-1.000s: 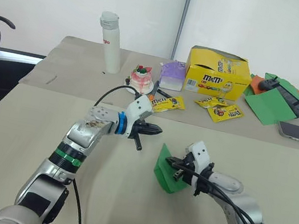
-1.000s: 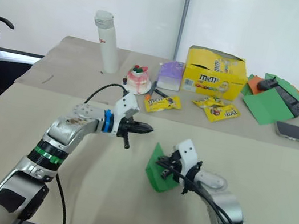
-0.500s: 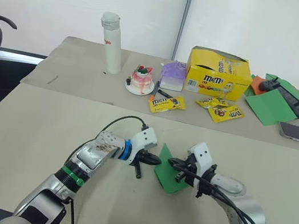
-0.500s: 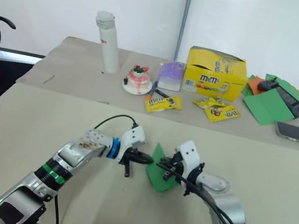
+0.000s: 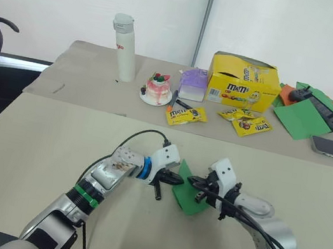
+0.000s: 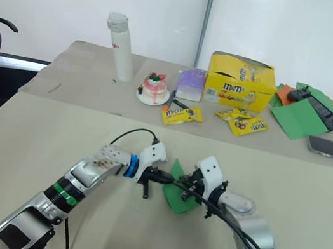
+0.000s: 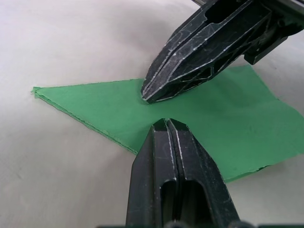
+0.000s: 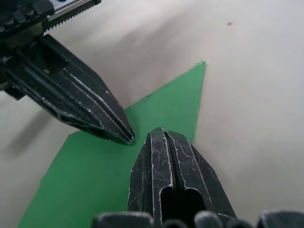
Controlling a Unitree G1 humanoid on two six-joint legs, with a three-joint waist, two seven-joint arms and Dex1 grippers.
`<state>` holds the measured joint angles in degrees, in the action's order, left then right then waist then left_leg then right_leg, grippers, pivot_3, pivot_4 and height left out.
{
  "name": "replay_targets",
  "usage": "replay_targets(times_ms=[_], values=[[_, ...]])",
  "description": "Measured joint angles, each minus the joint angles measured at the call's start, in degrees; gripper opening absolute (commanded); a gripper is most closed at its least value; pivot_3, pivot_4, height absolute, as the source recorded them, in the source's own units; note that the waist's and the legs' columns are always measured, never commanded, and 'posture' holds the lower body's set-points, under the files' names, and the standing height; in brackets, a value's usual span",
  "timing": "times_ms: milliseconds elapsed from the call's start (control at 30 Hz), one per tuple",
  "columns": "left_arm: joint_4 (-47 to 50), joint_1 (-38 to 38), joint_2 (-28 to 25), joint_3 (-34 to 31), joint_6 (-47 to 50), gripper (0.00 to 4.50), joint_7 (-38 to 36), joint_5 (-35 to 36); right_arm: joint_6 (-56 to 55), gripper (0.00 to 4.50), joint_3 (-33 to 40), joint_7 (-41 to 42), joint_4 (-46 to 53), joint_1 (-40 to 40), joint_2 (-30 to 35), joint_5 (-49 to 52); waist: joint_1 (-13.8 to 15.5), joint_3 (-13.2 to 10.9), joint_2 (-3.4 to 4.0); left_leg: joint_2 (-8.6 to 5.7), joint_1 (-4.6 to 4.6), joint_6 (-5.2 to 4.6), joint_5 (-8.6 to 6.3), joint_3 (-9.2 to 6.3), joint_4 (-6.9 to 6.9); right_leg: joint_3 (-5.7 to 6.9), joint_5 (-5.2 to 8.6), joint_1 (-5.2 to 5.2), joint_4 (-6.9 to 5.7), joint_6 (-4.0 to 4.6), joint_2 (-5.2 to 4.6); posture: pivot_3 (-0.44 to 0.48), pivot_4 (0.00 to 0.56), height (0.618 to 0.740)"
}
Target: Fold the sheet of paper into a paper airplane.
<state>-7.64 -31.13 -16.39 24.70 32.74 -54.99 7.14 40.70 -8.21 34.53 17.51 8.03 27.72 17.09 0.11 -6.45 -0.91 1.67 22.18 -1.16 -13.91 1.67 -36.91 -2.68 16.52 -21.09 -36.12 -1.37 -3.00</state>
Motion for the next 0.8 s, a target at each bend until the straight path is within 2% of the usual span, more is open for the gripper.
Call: replay_targets(times_ms=[100,467,633,800], values=[[0.1,0.2,0.0,-0.1,0.2,0.03,0.3,0.0,-0.5,0.00,-0.3,-0.2,-0.9,0.7,-0.1,-0.6,-0.1,0.0,0.00,0.00,-0.03,0.00,0.00,0.00,0.00,0.00,0.00,0.02,0.00,0.00,0.01,0.000,0.150,0.740],[0.1,0.3,0.0,-0.2,0.3,0.03,0.4,-0.1,-6.8,0.00,-3.8,0.3,-17.7,13.9,-6.3,-5.6,-0.6,0.0,0.01,0.03,-0.12,-0.01,0.01,0.01,0.01,-0.02,0.00,0.06,-0.05,0.01,0.03,0.000,0.150,0.740],[0.1,0.2,-0.1,-0.2,0.3,0.03,0.4,-0.1,-9.9,0.00,-4.0,1.9,-19.5,14.2,-5.7,-6.4,-0.7,0.0,0.01,0.06,-0.12,0.00,0.01,0.01,0.01,-0.02,0.00,0.06,-0.06,0.01,0.02,0.000,0.150,0.740],[0.1,0.2,-0.3,-0.1,0.3,0.03,0.2,0.0,-12.7,0.00,-2.4,4.2,-16.7,9.9,-1.6,-6.7,-0.6,0.0,0.02,0.05,-0.11,-0.01,0.01,0.02,0.01,-0.02,0.00,0.07,-0.04,0.00,-0.04,0.000,0.150,0.740]])
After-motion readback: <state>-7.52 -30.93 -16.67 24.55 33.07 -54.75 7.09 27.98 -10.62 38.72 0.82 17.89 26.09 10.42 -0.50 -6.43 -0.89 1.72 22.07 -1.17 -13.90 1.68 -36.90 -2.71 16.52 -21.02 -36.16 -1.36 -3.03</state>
